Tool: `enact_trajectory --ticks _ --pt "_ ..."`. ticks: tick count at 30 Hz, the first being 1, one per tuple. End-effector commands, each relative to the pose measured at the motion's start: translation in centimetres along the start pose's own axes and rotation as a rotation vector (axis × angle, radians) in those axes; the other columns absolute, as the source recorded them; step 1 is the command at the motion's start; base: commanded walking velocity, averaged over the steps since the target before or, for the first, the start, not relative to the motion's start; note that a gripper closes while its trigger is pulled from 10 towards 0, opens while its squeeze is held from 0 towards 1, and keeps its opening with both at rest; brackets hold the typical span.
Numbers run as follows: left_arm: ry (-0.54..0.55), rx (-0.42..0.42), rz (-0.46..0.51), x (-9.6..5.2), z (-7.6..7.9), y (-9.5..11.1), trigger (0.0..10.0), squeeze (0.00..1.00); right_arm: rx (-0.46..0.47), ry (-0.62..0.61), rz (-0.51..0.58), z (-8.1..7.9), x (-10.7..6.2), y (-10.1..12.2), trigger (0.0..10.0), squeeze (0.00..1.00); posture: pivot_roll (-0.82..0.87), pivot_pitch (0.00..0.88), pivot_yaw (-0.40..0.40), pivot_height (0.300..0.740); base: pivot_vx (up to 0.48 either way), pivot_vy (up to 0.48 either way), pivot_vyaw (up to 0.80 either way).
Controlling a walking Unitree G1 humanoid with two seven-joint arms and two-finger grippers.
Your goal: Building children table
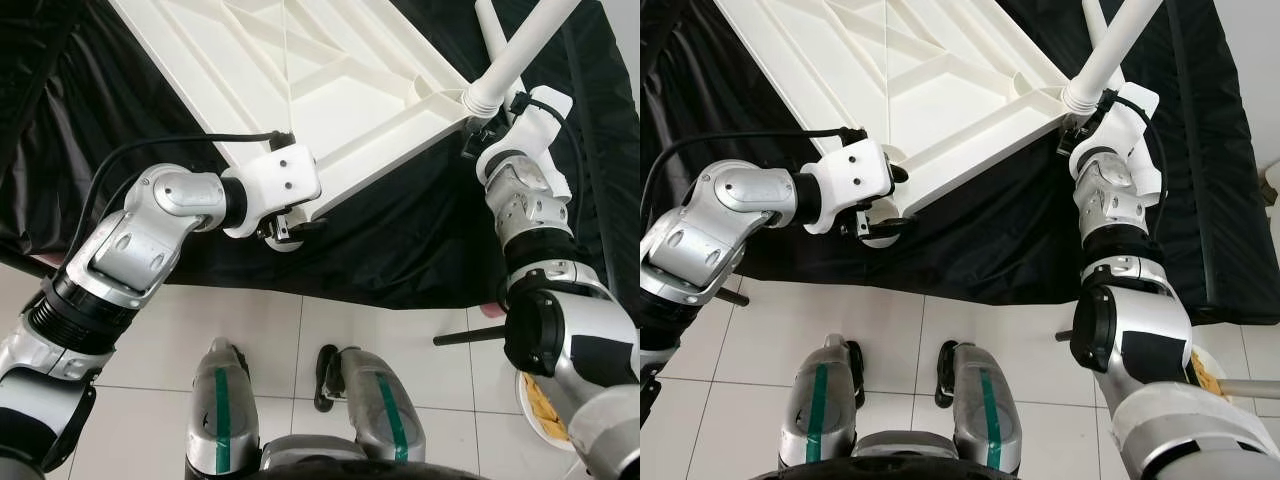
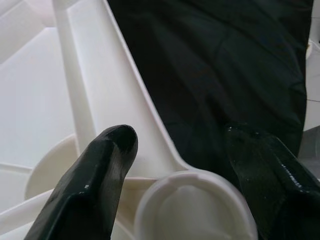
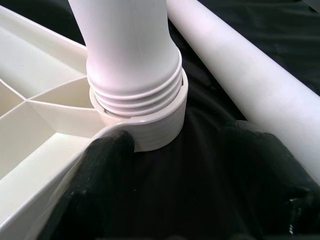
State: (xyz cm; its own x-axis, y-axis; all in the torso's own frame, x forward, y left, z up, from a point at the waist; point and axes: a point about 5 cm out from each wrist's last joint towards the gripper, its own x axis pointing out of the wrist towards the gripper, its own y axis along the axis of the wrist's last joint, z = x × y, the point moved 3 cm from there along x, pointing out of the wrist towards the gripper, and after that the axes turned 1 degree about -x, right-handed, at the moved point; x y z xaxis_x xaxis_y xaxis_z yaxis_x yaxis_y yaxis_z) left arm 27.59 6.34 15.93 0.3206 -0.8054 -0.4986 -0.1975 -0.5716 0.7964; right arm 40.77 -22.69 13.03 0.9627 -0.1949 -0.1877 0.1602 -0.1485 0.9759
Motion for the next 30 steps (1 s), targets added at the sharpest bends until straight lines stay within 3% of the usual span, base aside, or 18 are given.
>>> enact_trajectory --ticks 1,8,9,11,16,21,24,26,30 --pt "-0.068 0.004 -0.007 0.5 1.3 0.0 10.0 0.00 -0.003 0.031 0.008 -0.7 0.2 0.4 10.0 0.00 0.13 0.110 -0.087 0.740 0.000 0.000 0.00" --pt "-0.078 0.000 -0.007 1.0 1.4 0.0 10.0 0.00 0.001 0.035 0.016 -0.9 0.4 0.6 10.0 0.00 0.13 0.109 -0.082 0.740 0.000 0.000 0.00" --pt "-0.021 0.002 0.013 0.7 0.1 0.7 10.0 0.00 0.000 0.033 0.017 -0.8 0.5 0.7 10.0 0.00 0.12 0.108 -0.080 0.740 0.000 0.000 0.00" --pt "-0.021 0.002 0.013 0.7 0.1 0.7 10.0 0.00 0.000 0.033 0.017 -0.8 0.5 0.7 10.0 0.00 0.12 0.108 -0.080 0.740 0.000 0.000 0.00" --pt "0.084 0.029 0.076 -1.5 -2.8 2.8 10.0 0.00 0.000 0.032 0.018 -0.8 0.6 0.6 10.0 0.00 0.12 0.106 -0.080 0.740 0.000 0.000 0.00" --pt "0.137 0.023 0.066 -2.5 -4.2 2.7 10.0 0.00 -0.003 0.034 0.019 -0.8 0.6 0.6 10.0 0.00 0.13 0.105 -0.081 0.740 0.000 0.000 0.00" --pt "0.153 0.054 0.001 -2.6 -4.4 1.6 10.0 0.00 -0.005 0.036 0.020 -0.8 0.6 0.7 10.0 0.00 0.13 0.103 -0.081 0.740 0.000 0.000 0.00" --pt "0.113 0.083 -0.077 -2.5 -3.5 0.0 10.0 0.00 -0.006 0.038 0.021 -0.8 0.7 0.7 10.0 0.00 0.13 0.102 -0.082 0.740 0.000 0.000 0.00" --pt "0.056 0.088 -0.102 -1.9 -2.1 -0.8 10.0 0.00 -0.006 0.037 0.023 -0.8 0.7 0.8 10.0 0.00 0.13 0.104 -0.081 0.740 0.000 0.000 0.00"
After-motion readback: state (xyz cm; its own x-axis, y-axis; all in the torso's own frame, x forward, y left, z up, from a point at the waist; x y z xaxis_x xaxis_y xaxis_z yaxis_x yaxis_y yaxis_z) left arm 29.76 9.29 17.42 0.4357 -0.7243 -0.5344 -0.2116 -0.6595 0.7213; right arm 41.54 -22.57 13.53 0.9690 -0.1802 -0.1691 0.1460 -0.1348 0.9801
